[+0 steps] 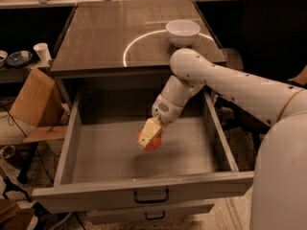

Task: Place apple into top drawer

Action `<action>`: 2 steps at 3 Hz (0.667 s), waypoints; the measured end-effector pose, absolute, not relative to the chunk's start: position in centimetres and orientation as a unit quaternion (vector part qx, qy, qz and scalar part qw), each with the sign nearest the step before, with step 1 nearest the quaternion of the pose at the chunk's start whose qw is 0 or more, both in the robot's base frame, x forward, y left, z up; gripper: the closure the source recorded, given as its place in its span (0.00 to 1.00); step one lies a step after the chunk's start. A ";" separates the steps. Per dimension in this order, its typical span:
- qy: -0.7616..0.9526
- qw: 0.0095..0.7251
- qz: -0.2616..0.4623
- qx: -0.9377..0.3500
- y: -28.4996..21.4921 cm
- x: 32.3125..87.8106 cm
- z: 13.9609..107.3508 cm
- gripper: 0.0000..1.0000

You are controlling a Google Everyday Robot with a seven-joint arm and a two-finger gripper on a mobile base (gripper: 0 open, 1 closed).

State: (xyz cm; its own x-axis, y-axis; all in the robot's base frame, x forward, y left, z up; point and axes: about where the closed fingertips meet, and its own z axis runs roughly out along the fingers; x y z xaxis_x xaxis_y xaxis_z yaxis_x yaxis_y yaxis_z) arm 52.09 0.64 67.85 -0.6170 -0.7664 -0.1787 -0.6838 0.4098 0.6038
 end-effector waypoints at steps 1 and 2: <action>-0.837 0.075 -0.330 0.429 0.5 51.8 67.4 0.04; -0.837 0.075 -0.330 0.429 0.5 51.8 67.4 0.00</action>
Offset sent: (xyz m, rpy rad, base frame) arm -0.0032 -0.0015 -0.0046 -0.0070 0.0231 0.0024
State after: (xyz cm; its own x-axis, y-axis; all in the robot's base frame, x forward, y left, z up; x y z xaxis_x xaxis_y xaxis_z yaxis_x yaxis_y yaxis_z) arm 51.77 0.48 67.36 -0.6202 -0.7683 -0.1581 -0.6698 0.4139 0.6165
